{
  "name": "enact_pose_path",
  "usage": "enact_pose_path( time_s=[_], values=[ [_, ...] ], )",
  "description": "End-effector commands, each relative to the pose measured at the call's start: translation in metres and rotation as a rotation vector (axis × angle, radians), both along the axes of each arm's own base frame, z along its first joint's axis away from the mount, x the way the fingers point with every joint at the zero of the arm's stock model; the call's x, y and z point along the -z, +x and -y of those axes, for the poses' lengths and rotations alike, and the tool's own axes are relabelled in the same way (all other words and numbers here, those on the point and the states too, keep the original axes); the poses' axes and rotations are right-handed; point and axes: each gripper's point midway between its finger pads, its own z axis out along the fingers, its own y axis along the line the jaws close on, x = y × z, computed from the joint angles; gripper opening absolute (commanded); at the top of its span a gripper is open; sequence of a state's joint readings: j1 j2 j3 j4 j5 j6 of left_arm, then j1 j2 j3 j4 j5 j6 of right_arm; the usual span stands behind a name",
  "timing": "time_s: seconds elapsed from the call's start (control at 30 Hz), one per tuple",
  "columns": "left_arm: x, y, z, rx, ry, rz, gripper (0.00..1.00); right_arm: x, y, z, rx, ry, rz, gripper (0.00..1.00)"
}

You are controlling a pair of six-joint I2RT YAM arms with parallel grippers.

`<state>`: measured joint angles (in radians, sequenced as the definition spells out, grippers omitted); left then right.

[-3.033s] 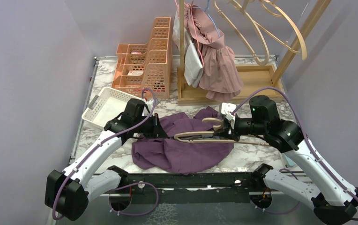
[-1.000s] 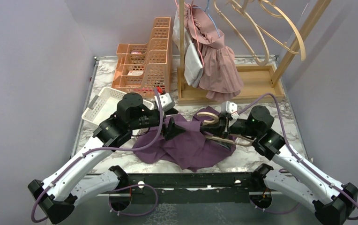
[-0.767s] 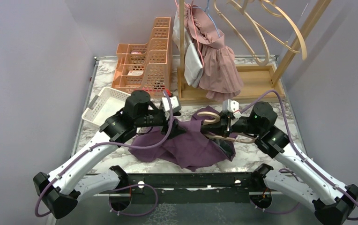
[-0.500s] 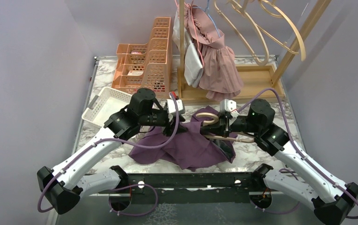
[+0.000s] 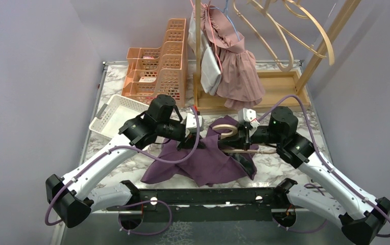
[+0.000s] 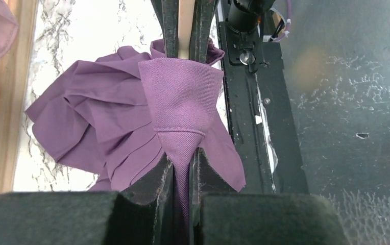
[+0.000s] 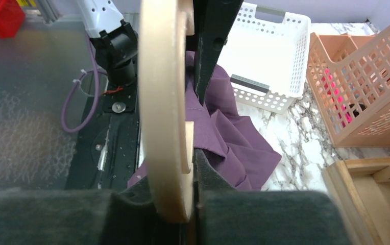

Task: Place the skirt on the hanger

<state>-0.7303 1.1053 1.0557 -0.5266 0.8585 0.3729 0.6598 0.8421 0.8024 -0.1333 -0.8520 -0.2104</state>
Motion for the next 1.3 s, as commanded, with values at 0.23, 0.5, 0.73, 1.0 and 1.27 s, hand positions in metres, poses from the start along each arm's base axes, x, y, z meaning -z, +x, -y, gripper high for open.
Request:
enact_pose_path(
  time_s=[0.23, 0.5, 0.73, 1.0, 1.27],
  values=[
    [-0.04, 0.048, -0.015, -0.252, -0.036, 0.278, 0.0, -0.042, 0.016, 0.03, 0.281, 0.054, 0.008, 0.44],
    [-0.073, 0.054, -0.031, -0.435, -0.14, 0.257, 0.0, -0.028, 0.053, 0.082, 0.816, 0.151, -0.406, 0.45],
    [-0.084, 0.059, -0.028, -0.477, -0.163, 0.207, 0.0, 0.053, 0.044, 0.113, 1.143, 0.009, -0.837, 0.47],
    [-0.086, 0.071, -0.022, -0.525, -0.156, 0.165, 0.0, 0.094, 0.025, 0.086, 0.995, -0.204, -0.945, 0.6],
    [-0.088, 0.073, -0.023, -0.541, -0.159, 0.157, 0.0, 0.149, 0.019, 0.104, 1.199, -0.41, -1.105, 0.59]
  ],
)
